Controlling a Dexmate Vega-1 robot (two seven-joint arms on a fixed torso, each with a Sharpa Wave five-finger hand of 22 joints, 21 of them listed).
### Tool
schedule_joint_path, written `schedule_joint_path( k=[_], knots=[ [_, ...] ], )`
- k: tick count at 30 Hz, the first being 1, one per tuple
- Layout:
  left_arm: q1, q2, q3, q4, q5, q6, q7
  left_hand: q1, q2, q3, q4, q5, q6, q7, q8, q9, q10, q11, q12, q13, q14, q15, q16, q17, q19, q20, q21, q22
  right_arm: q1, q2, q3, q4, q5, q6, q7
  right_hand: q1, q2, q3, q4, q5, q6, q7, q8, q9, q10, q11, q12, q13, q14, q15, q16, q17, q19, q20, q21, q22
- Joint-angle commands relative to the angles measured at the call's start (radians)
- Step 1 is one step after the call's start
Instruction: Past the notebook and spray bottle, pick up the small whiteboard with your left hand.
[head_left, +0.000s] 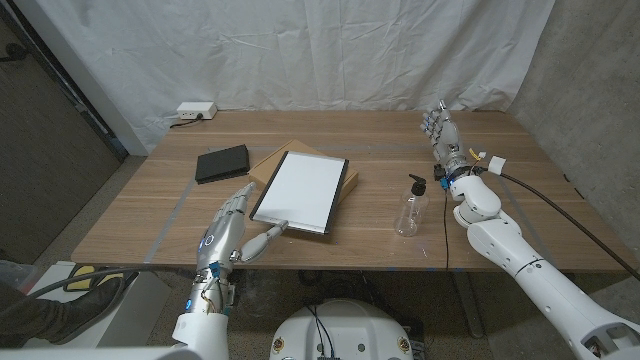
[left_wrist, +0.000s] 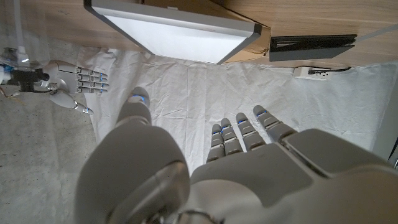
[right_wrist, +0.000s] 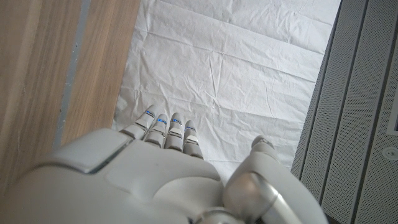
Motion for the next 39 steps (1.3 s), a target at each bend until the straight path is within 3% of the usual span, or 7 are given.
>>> schedule_joint_path(
  k=[1,16,39],
  knots=[
    [0.004,0.025,0.039,-0.024,0.018,0.096,0.001,0.010,0.001,-0.006,-0.001,0.008,0.007,-0.007,0.003,0.004,0.003,-0.004,0.002,0.002,0.008,-0.028,0.004,0.005,0.006,-0.034,-0.001,0.005,-0.009,0.001,0.007,-0.002,0.003,0.003,-0.007,0.008,0.001,-0.003,-0.001,0.000,0.009,-0.001,0.003,0.006,0.010,0.002,0.008,0.003,0.006,0.002,0.003,0.003,0.012,-0.001,-0.004,0.001],
    [-0.001,0.041,0.094,-0.029,0.047,0.202,0.026,0.012,0.000,-0.011,0.001,0.011,0.010,-0.010,0.003,0.004,0.003,-0.007,0.001,0.002,0.011,-0.030,0.005,0.005,0.005,-0.033,-0.003,0.005,-0.014,-0.001,0.005,-0.005,0.007,-0.003,-0.003,0.008,0.001,-0.004,-0.001,0.000,0.009,-0.001,0.002,0.006,0.012,0.002,0.008,0.003,0.007,0.002,0.002,0.003,0.015,-0.002,-0.008,0.001],
    [-0.119,0.071,0.189,0.055,-0.013,0.273,0.031,0.013,0.001,-0.019,0.006,0.016,0.017,-0.014,0.004,0.004,0.011,-0.011,0.002,0.003,0.017,-0.032,0.006,0.006,0.008,-0.033,-0.004,0.005,-0.037,-0.014,0.012,-0.022,0.015,-0.010,-0.006,0.009,0.002,-0.007,-0.002,0.001,0.009,-0.001,0.002,0.006,0.012,0.000,0.008,0.003,0.008,0.002,0.002,0.003,0.018,-0.002,-0.015,0.001]
  ],
)
